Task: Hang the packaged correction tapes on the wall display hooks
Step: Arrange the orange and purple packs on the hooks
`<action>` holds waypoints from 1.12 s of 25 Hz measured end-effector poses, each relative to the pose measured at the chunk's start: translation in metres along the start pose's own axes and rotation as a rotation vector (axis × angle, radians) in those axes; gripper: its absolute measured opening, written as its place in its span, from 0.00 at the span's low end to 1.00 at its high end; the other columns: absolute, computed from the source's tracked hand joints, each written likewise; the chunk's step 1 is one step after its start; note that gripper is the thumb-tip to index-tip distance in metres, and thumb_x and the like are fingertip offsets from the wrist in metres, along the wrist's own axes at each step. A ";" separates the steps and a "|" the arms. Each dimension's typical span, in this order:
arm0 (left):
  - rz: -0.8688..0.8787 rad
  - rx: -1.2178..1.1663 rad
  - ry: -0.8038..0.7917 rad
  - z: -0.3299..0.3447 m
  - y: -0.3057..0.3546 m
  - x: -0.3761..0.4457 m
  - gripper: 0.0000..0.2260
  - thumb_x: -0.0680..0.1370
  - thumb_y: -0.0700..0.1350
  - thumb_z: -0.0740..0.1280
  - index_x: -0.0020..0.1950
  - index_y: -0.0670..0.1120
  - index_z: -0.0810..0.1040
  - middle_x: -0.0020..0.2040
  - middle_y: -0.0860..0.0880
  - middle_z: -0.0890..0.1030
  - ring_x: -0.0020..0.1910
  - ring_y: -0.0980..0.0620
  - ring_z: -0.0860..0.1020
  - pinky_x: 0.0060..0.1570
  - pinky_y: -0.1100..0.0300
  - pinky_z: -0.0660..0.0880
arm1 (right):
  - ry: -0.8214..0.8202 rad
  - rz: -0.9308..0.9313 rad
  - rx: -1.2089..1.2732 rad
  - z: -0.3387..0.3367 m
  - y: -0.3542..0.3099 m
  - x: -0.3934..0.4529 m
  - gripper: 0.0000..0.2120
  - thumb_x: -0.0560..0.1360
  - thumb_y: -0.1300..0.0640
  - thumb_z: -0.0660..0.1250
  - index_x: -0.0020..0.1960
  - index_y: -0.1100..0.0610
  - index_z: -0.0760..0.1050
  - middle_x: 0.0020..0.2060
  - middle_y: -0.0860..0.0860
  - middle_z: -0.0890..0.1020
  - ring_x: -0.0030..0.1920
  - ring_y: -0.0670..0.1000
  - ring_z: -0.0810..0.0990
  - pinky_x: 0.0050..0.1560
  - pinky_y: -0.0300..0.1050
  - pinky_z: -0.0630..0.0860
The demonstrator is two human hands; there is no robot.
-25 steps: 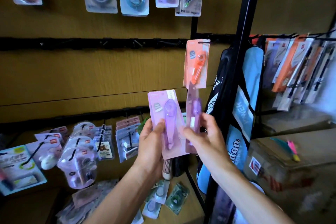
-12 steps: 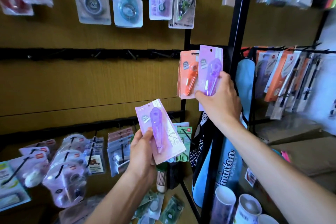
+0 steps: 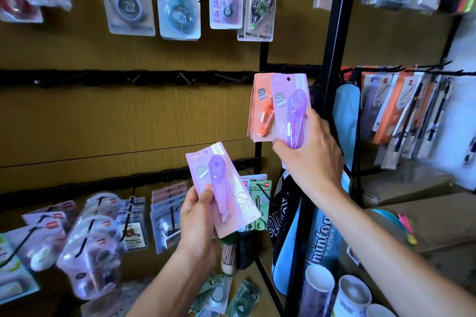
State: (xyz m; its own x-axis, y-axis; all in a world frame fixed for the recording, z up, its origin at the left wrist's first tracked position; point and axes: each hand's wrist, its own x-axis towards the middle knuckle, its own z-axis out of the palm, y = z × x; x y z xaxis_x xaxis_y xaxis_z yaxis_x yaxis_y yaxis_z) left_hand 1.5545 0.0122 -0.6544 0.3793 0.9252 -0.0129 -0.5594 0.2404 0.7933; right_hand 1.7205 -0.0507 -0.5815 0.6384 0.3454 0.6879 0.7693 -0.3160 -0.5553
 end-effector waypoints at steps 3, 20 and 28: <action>0.007 0.027 0.003 0.000 -0.001 -0.001 0.08 0.84 0.41 0.59 0.55 0.44 0.77 0.46 0.46 0.85 0.34 0.52 0.82 0.35 0.55 0.80 | 0.039 0.060 0.015 0.002 0.001 0.006 0.37 0.68 0.41 0.69 0.73 0.49 0.61 0.67 0.50 0.71 0.63 0.59 0.74 0.52 0.50 0.71; -0.029 0.085 0.019 -0.004 -0.012 0.003 0.08 0.84 0.42 0.59 0.55 0.46 0.78 0.49 0.45 0.86 0.42 0.47 0.82 0.43 0.51 0.80 | 0.046 -0.002 -0.099 -0.001 0.004 0.006 0.35 0.70 0.41 0.69 0.73 0.50 0.61 0.68 0.51 0.70 0.63 0.60 0.74 0.51 0.52 0.71; -0.035 0.070 0.023 -0.012 -0.015 0.005 0.09 0.84 0.41 0.57 0.58 0.45 0.77 0.48 0.45 0.86 0.41 0.48 0.83 0.35 0.56 0.81 | 0.059 -0.032 -0.079 0.007 0.000 0.013 0.36 0.70 0.41 0.69 0.73 0.50 0.61 0.69 0.50 0.69 0.63 0.60 0.74 0.51 0.51 0.72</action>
State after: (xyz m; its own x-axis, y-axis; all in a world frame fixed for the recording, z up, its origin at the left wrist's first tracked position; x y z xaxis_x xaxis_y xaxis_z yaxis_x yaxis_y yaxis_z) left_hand 1.5560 0.0163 -0.6733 0.3804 0.9232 -0.0547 -0.4930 0.2525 0.8326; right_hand 1.7288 -0.0401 -0.5754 0.6093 0.3046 0.7321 0.7833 -0.3750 -0.4958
